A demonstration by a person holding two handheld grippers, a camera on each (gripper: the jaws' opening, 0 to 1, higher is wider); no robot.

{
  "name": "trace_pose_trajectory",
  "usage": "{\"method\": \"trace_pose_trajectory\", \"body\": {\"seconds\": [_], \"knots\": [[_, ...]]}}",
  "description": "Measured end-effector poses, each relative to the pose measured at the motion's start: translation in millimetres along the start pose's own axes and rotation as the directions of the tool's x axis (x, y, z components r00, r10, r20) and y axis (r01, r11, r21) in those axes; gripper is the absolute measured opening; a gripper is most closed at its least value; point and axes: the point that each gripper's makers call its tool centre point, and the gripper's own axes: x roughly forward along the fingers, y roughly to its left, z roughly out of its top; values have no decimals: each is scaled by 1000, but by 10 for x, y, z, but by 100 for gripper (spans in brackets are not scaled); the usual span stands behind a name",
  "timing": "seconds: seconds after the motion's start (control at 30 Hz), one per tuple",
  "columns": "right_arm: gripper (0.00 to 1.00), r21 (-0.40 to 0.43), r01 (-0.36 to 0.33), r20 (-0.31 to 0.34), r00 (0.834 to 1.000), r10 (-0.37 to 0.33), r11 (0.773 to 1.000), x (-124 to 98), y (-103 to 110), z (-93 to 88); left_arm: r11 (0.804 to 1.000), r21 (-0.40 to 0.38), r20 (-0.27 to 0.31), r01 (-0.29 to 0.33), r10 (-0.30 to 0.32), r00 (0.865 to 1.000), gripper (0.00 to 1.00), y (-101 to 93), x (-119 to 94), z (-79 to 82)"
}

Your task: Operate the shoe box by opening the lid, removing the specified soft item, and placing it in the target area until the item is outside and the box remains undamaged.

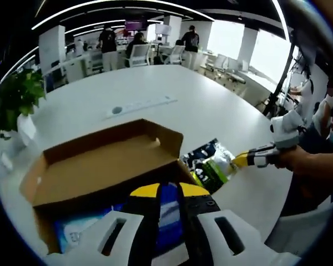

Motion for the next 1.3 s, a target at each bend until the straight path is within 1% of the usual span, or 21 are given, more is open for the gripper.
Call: {"method": "trace_pose_trajectory", "body": {"seconds": [0.1, 0.23, 0.33, 0.4, 0.57, 0.7, 0.87, 1.07, 1.3], "knots": [[4, -24, 3, 1, 1000, -3, 1000, -29, 18, -3, 1000, -15, 7, -7, 7, 1000, 12, 62, -41, -11], [6, -47, 1, 2, 1000, -1, 999, -81, 59, 1, 1000, -15, 9, -7, 7, 1000, 14, 117, -105, -45], [12, -72, -3, 20, 1000, 5, 997, -119, 101, 38, 1000, -26, 14, -7, 8, 1000, 16, 167, -151, -63], [15, -93, -2, 37, 999, 6, 996, -187, 166, 73, 999, -36, 18, -6, 6, 1000, 18, 194, -179, -76], [21, -125, -13, 48, 999, 19, 992, -242, 228, 129, 999, -39, 18, -10, 11, 1000, 21, 273, -247, -126], [25, -150, -28, 55, 998, 36, 988, -312, 321, 166, 999, -50, 25, -15, 16, 1000, 22, 338, -315, -151], [30, -194, -50, 57, 996, 62, 980, -394, 448, 224, 998, -60, 32, -20, 22, 999, 24, 426, -428, -220], [36, -262, -89, 41, 994, 104, 961, -453, 633, 265, 994, -95, 47, -48, 52, 998, 26, 554, -559, -306], [41, -309, -140, 27, 987, 156, 941, -500, 881, 305, 991, -101, 34, -86, 89, 995, 27, 716, -705, -464]]}}
